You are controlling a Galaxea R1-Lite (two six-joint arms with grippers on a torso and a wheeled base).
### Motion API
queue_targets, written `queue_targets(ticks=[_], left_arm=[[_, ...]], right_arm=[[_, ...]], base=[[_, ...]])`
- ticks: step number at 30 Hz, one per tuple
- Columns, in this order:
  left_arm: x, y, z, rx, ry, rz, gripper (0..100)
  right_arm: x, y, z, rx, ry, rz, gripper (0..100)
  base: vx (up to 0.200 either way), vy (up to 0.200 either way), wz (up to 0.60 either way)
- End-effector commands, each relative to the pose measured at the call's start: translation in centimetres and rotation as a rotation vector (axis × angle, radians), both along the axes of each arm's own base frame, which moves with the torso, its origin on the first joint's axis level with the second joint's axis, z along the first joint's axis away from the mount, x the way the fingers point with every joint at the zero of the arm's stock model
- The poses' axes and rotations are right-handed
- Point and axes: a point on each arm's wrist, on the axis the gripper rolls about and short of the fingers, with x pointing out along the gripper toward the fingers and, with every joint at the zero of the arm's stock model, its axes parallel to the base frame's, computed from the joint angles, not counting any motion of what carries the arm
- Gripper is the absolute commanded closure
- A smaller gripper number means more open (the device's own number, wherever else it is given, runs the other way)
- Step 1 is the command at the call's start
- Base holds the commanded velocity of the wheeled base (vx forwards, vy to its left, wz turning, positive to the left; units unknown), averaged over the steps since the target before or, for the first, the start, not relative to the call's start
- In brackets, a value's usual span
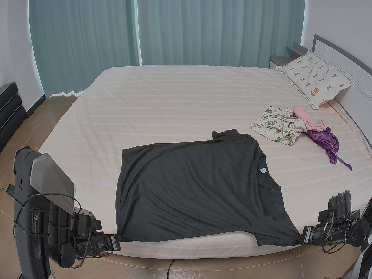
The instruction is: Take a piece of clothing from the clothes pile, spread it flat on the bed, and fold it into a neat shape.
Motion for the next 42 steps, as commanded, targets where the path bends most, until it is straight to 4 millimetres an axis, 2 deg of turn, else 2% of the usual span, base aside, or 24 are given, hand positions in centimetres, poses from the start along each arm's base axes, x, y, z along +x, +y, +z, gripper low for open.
queue_targets(ticks=[1, 4, 9, 19, 24, 29, 33, 42], left_arm=[[-0.3, 0.7, 1.8, -0.028, -0.051, 0.052, 100], [-0.2, 1.0, 2.1, -0.048, -0.056, 0.090, 100], [-0.9, 1.7, 4.2, -0.064, -0.045, 0.119, 100], [-1.9, 2.2, 4.5, -0.044, 0.043, 0.134, 100], [-2.8, 2.1, 4.7, -0.031, 0.103, 0.125, 100], [-3.1, 2.0, 5.5, -0.035, 0.104, 0.122, 100], [-0.9, 1.8, 6.5, -0.106, 0.028, 0.186, 100], [1.9, 1.4, 7.3, -0.146, -0.012, 0.218, 100]], right_arm=[[-0.8, -0.1, 0.0, -0.006, 0.032, 0.003, 100], [-1.2, -0.2, 0.2, -0.009, 0.039, 0.006, 100], [-1.9, -0.7, 0.7, -0.050, 0.042, 0.042, 100], [-2.7, -0.6, 0.1, -0.080, 0.134, 0.101, 100], [-2.6, -0.8, 0.6, -0.091, 0.089, 0.111, 100], [-1.1, -0.6, 2.4, -0.044, -0.057, 0.109, 100], [1.1, -0.4, 3.7, -0.012, -0.140, 0.079, 100], [5.4, -0.2, 4.9, 0.004, -0.226, 0.070, 100]], base=[[0.000, 0.000, 0.00], [0.000, 0.000, 0.00], [0.000, 0.000, 0.00], [0.000, 0.000, 0.00], [0.000, 0.000, 0.00], [0.000, 0.000, 0.00], [0.000, 0.000, 0.00], [0.000, 0.000, 0.00]])
